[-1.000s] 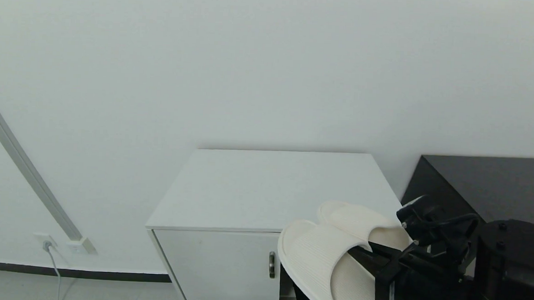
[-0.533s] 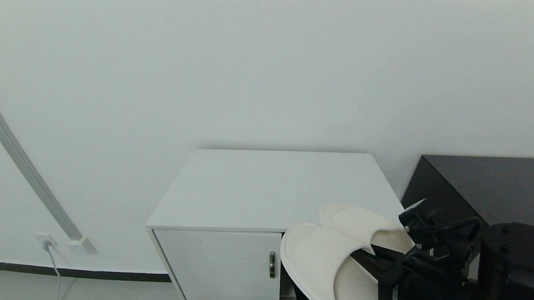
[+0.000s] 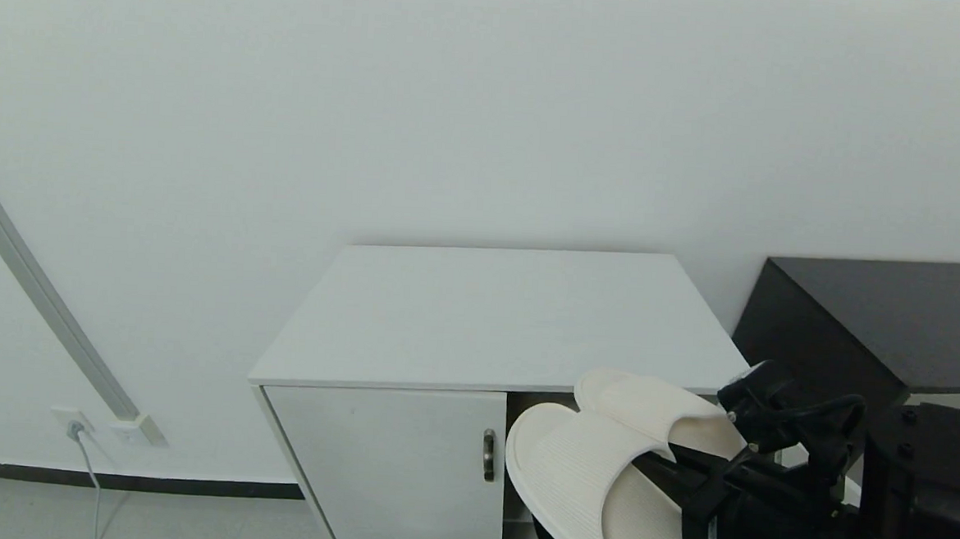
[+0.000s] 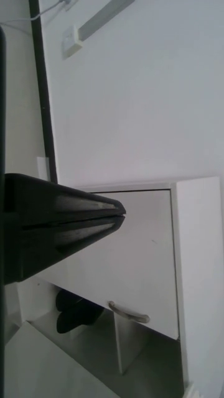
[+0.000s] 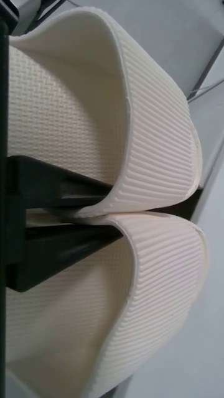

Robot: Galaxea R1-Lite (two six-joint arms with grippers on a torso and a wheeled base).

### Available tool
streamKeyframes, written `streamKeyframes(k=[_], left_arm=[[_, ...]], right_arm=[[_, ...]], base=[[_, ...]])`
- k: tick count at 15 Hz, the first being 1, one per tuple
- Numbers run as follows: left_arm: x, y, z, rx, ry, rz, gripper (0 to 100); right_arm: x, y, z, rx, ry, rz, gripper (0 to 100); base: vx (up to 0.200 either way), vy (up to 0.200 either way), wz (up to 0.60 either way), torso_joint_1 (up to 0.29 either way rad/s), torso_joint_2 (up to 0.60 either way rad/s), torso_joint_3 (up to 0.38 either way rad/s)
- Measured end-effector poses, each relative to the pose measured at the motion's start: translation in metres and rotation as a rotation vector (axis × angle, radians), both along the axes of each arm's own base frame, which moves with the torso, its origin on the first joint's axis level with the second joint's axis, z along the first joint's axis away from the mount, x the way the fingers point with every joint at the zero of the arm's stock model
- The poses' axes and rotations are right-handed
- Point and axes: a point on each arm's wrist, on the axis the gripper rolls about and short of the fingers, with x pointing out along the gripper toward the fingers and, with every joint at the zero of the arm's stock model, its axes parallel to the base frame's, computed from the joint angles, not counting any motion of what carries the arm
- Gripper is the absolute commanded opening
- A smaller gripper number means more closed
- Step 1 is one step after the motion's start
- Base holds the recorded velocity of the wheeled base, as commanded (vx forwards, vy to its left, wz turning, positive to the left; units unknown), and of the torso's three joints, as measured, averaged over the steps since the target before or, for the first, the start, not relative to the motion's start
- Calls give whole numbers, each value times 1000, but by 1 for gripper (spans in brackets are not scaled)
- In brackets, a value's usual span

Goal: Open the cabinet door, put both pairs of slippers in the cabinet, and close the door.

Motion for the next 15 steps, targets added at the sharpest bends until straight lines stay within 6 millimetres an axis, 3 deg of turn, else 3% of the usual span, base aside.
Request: streamKeyframes(k=[15], left_arm=[[0,0,0,0,0,0,0]], right_arm=[[-2,0,-2,-14,-3,7,0]], base=[[0,0,0,-202,523,317]])
